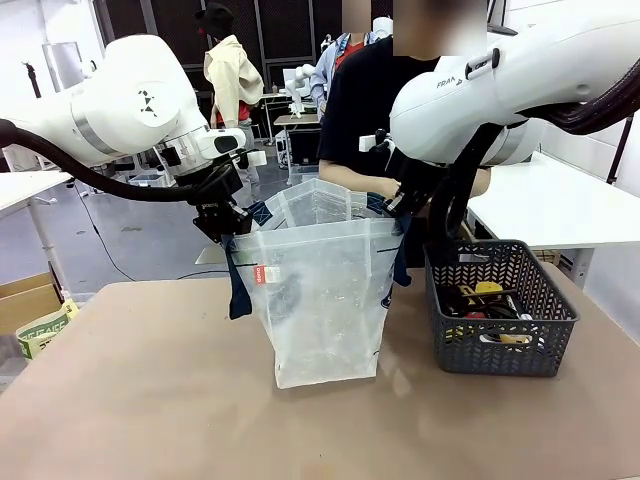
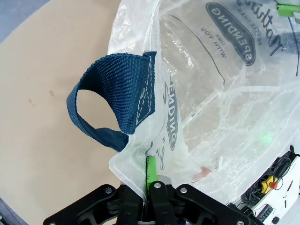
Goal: Transfer purchased items from the store into the shopping bag.
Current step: Move the Reusable shopping bag to the right side of the table.
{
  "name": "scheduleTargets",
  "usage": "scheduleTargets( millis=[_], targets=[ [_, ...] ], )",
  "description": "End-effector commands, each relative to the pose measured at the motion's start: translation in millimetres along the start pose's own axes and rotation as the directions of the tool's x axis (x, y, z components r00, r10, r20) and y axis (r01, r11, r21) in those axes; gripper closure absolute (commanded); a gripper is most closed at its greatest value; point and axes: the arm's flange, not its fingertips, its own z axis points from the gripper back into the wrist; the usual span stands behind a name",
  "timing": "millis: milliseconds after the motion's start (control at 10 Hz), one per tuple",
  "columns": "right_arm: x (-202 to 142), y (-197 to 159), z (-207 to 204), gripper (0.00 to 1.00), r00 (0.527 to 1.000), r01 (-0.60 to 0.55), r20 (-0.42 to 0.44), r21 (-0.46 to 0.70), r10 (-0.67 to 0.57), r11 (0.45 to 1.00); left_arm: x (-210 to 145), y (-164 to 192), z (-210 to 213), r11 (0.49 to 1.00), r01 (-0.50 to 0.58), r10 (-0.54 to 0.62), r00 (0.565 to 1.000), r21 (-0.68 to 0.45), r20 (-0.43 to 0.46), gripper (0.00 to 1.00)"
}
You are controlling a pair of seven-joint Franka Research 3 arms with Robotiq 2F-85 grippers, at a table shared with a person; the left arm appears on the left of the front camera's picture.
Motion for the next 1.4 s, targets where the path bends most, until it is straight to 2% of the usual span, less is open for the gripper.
scheduleTargets(
  millis=[0,1300],
  targets=[
    [-1.4,-3.9,0.8,1.0,1.0,0.006,0.005,-0.006,-0.006,1.0,-5.4,1.8,0.0,1.0,-0.016,0.016,1.0,0.0,0.014,1.0],
    [-1.4,-3.9,0.8,1.0,1.0,0.006,0.005,-0.006,-0.006,1.0,-5.4,1.8,0.0,1.0,-0.016,0.016,1.0,0.0,0.014,1.0]
  ],
)
